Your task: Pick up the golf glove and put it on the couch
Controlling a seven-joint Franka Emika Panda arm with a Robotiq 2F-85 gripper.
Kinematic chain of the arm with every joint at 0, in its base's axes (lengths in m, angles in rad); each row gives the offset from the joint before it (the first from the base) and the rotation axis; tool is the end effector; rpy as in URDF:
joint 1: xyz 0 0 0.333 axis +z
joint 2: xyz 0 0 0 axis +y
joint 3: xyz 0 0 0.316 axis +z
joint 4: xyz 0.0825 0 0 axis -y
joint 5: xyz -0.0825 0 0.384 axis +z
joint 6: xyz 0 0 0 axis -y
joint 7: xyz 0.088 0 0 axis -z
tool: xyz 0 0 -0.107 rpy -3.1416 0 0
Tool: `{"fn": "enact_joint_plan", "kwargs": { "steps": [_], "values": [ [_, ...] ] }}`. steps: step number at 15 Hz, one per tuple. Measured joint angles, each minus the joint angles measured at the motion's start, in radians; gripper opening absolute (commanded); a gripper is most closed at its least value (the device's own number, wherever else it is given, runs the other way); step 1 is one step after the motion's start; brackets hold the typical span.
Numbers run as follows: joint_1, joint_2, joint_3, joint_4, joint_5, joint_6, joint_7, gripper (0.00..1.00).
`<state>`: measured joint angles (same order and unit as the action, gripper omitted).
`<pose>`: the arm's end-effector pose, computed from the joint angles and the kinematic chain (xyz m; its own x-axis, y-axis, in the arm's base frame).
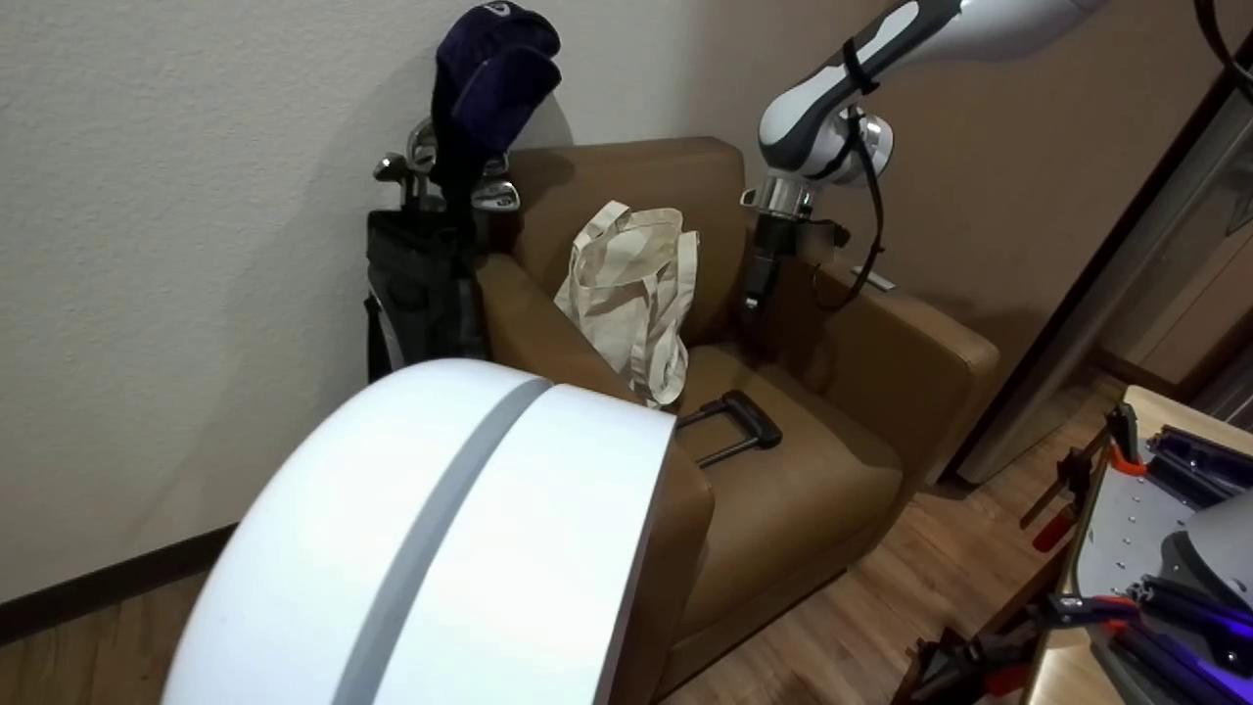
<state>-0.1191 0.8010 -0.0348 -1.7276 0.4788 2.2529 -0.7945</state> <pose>0.6254 -0.0832 0.1019 0.9544 0.2956 -0.0406 0.2575 -0.8849 -0.3881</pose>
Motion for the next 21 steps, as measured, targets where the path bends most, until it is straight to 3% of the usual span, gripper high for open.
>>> {"fn": "enact_joint_plan", "kwargs": {
  "steps": [4, 8, 14, 17, 21],
  "values": [
    [-0.039, -0.004, 0.02, -0.012, -0.054, 0.002, 0.08, 1.0],
    [-0.024, -0.041, 0.043, -0.006, -0.136, 0.051, 0.162, 1.0],
    [0.118, -0.136, 0.027, -0.003, -0.374, 0.172, 0.497, 1.0],
    [0.177, -0.192, 0.002, -0.005, -0.467, 0.171, 0.636, 1.0],
    [0.198, -0.3, -0.009, -0.007, -0.552, 0.091, 0.701, 1.0]
  ]
}}
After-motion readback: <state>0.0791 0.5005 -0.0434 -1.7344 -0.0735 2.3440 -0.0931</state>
